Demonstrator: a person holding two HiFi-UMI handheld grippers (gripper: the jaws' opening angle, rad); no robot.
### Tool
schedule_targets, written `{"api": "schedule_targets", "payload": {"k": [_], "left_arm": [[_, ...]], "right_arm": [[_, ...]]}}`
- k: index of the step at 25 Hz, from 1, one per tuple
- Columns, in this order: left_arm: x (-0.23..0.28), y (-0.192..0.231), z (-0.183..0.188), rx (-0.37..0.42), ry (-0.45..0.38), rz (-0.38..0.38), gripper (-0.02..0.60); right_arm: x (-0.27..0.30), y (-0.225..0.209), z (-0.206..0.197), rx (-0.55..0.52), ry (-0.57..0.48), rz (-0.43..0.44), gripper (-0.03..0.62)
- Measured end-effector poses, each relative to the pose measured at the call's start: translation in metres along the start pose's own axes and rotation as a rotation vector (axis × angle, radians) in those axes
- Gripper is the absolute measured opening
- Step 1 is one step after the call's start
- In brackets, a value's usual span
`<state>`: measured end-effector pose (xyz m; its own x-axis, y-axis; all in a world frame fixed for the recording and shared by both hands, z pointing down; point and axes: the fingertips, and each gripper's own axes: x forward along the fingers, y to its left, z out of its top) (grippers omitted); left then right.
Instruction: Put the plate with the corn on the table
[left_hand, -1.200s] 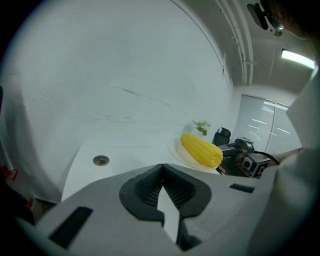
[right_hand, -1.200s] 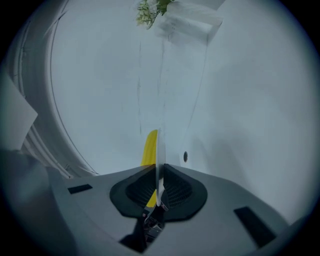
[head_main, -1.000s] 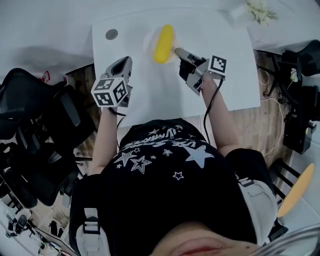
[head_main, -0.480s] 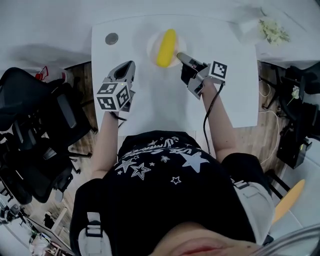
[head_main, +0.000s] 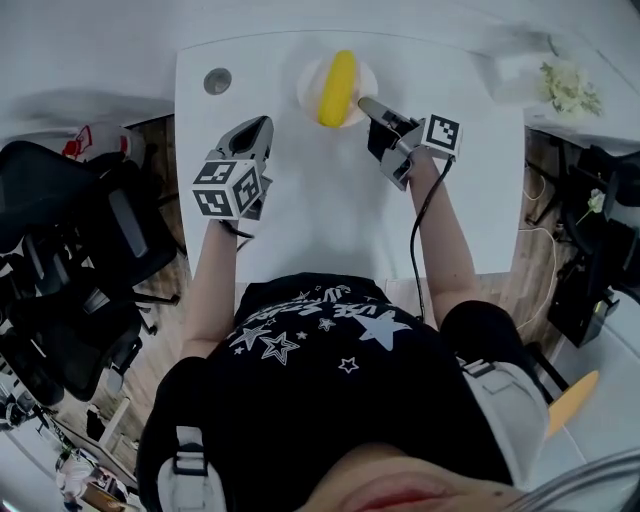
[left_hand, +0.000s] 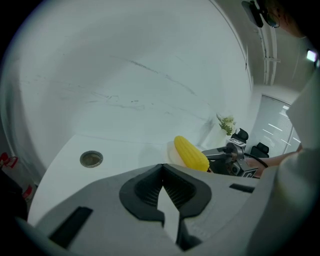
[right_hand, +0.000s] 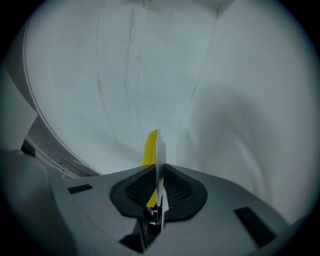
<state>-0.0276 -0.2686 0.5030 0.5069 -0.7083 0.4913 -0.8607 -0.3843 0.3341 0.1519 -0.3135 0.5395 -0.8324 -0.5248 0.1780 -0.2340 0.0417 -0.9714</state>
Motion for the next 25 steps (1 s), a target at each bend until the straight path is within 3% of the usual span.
{"api": "schedule_targets", "payload": {"k": [13, 25], "left_arm": [[0.025, 0.022, -0.010, -0.029, 0.044, 0.044, 0.006], [0.037, 0.024, -0.016, -0.033, 0.069, 0.033, 0.006]], "right_arm": [[0.024, -0.034, 0.029, 0.011, 0.024, 0.001, 0.035], [0.027, -0.048, 0.040, 0.039, 0.016, -0.032, 0.035]]}}
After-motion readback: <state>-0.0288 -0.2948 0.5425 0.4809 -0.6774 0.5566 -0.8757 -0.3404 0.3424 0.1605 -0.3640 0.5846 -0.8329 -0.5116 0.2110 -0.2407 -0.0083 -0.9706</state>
